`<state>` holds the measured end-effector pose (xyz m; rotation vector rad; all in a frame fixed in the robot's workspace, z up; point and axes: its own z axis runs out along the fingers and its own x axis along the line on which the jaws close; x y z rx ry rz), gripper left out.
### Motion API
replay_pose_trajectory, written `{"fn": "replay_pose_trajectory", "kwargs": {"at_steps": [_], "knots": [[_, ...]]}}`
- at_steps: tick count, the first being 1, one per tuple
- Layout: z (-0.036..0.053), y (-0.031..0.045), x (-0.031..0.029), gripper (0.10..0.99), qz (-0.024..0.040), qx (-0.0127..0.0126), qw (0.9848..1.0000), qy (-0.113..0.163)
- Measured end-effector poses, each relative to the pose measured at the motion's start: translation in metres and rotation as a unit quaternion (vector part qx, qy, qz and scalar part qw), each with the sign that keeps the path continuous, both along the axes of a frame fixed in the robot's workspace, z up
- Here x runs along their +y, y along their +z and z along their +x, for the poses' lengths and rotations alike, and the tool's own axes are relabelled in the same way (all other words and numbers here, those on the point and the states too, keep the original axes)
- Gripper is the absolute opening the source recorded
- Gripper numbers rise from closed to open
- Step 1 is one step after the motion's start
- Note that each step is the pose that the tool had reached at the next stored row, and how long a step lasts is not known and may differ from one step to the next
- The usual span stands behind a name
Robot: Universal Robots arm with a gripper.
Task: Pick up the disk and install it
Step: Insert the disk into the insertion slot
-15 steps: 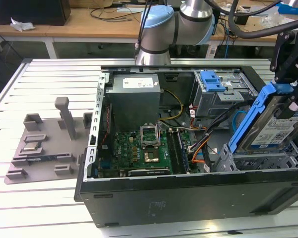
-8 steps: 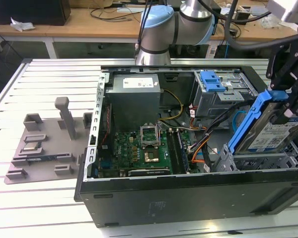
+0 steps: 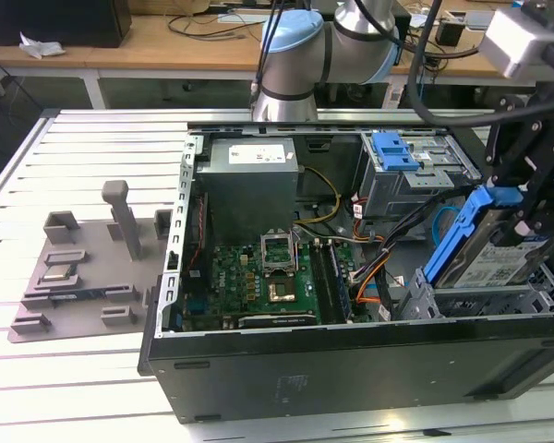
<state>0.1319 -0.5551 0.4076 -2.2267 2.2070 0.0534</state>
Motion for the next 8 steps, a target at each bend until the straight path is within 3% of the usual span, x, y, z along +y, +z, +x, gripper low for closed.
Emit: {"fn": "replay_pose_trajectory", "kwargs": {"at_steps": [8], "knots": [[0.0000, -0.0136, 0.0000, 0.369, -0.0001, 0.0002, 1.0000, 0.000]]}}
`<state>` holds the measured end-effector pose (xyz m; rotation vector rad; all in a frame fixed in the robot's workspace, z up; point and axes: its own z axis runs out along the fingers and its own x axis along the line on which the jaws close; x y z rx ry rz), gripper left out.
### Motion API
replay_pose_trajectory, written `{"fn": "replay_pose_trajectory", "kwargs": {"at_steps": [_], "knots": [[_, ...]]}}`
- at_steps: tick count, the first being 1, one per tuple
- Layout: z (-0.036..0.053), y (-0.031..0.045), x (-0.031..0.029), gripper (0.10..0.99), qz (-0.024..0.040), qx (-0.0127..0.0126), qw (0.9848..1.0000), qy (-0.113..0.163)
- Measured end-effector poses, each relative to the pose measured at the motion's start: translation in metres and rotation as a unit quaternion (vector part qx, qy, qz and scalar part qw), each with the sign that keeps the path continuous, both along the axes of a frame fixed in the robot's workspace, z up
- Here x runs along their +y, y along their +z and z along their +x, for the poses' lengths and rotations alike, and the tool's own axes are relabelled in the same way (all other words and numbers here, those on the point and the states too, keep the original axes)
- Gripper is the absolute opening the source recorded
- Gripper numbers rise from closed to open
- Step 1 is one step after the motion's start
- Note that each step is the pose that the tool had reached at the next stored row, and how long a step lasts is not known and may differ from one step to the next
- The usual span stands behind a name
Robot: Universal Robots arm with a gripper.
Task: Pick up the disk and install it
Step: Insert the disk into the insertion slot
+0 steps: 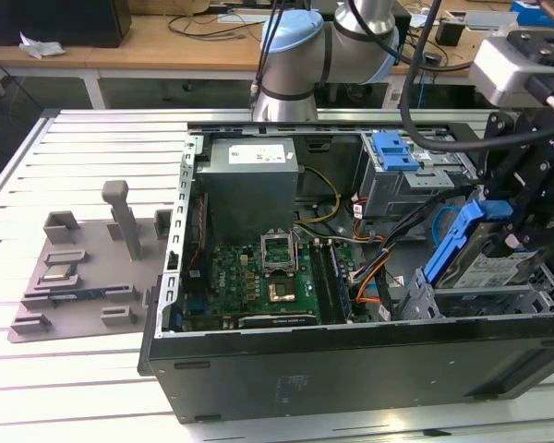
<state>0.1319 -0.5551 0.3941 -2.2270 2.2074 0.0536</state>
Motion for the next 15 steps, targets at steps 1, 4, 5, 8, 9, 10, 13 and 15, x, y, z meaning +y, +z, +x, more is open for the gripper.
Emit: {"fn": "replay_pose_trajectory", "kwargs": {"at_steps": [1, 4, 5, 8, 9, 10, 13, 15], "knots": [[0.0000, -0.0001, 0.0000, 0.369, 0.0000, 0.0000, 1.0000, 0.000], [0.0000, -0.0002, 0.0000, 0.369, 0.0000, -0.0001, 1.0000, 0.000], [0.0000, -0.0002, 0.0000, 0.384, 0.0000, 0.0000, 1.0000, 0.000], [0.0000, -0.0004, 0.0000, 0.447, 0.0001, 0.0000, 1.0000, 0.000], [0.0000, -0.0004, 0.0000, 0.447, 0.0001, 0.0000, 1.0000, 0.000], [0.0000, -0.0004, 0.0000, 0.447, 0.0001, 0.0000, 1.0000, 0.000], [0.0000, -0.0005, 0.0000, 0.180, 0.0001, 0.0000, 1.0000, 0.000], [0.0000, -0.0006, 0.0000, 0.122, 0.0001, 0.0000, 1.0000, 0.000]]}}
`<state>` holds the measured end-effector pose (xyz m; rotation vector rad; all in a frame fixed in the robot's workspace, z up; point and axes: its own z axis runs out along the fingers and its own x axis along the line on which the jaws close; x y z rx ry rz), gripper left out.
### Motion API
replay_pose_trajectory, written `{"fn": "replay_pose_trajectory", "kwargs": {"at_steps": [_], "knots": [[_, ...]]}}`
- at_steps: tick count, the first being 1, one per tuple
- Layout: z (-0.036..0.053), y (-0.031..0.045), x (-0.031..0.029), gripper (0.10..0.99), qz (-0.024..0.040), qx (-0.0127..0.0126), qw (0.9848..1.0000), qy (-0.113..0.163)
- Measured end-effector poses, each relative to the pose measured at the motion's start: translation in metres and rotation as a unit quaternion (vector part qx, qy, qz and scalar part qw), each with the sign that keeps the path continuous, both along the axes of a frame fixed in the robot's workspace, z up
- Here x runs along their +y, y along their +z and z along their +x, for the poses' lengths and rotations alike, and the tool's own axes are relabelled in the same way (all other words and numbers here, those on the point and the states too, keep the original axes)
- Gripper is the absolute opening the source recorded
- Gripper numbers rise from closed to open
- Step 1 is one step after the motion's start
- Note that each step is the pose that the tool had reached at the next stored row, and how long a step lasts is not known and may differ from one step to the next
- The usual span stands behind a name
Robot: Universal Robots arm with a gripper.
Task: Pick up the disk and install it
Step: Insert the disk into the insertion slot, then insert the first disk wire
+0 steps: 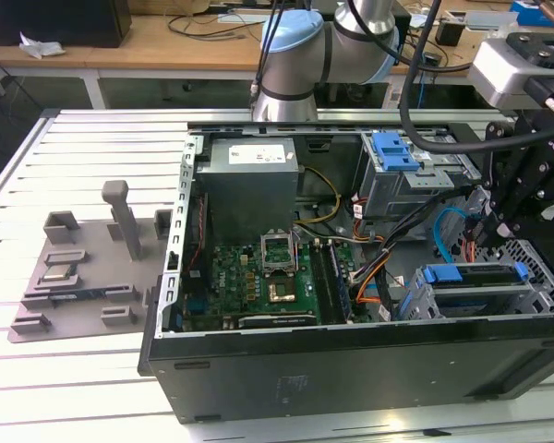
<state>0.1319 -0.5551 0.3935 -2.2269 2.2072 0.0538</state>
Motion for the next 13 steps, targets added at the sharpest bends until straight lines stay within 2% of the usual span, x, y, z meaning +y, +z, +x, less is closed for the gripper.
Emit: {"fn": "replay_pose_trajectory", "kwargs": {"at_steps": [12, 13], "knots": [[0.0000, -0.0004, 0.0000, 0.106, 0.0000, 0.0000, 1.0000, 0.000], [0.0023, -0.0005, 0.0005, 0.106, 0.0001, 0.0001, 1.0000, 0.000]]}}
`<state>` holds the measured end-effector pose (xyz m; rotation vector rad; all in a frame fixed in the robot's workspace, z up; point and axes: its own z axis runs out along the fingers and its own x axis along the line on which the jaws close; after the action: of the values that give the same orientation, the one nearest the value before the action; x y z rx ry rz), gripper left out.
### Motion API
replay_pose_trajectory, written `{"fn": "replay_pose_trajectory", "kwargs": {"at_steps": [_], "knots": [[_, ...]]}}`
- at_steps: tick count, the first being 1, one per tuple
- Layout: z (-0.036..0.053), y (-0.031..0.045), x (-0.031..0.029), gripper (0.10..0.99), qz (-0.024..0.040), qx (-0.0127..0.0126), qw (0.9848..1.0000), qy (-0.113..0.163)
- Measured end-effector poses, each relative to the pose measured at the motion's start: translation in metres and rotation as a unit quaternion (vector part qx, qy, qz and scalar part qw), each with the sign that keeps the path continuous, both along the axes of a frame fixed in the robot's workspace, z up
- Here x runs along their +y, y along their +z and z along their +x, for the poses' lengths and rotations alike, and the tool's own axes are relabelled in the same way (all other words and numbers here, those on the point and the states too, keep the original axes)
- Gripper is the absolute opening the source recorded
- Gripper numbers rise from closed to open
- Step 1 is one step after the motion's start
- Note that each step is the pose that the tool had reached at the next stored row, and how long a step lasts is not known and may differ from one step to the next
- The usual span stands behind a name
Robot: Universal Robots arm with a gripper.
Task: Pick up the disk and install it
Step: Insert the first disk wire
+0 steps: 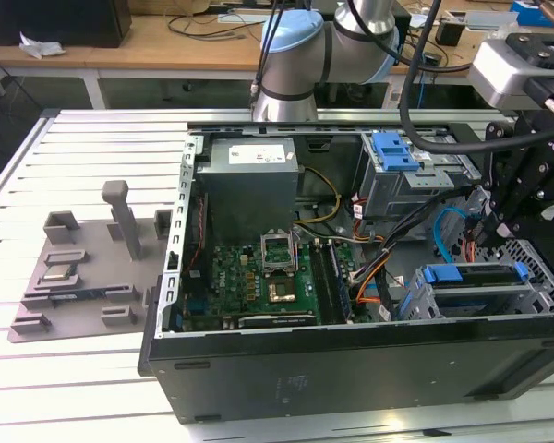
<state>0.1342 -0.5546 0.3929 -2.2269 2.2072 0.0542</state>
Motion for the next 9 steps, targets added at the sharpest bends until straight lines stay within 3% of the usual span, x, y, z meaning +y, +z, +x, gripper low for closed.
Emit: {"fn": "replay_pose_trajectory", "kwargs": {"at_steps": [3, 7, 9], "knots": [[0.0155, -0.0004, 0.0071, 0.106, -0.0001, 0.0011, 1.0000, 0.000], [0.0254, -0.0024, 0.0172, 0.106, -0.0008, 0.0013, 1.0000, 0.000], [0.0320, -0.0068, 0.0274, 0.106, -0.0026, 0.0013, 1.0000, 0.000]]}}
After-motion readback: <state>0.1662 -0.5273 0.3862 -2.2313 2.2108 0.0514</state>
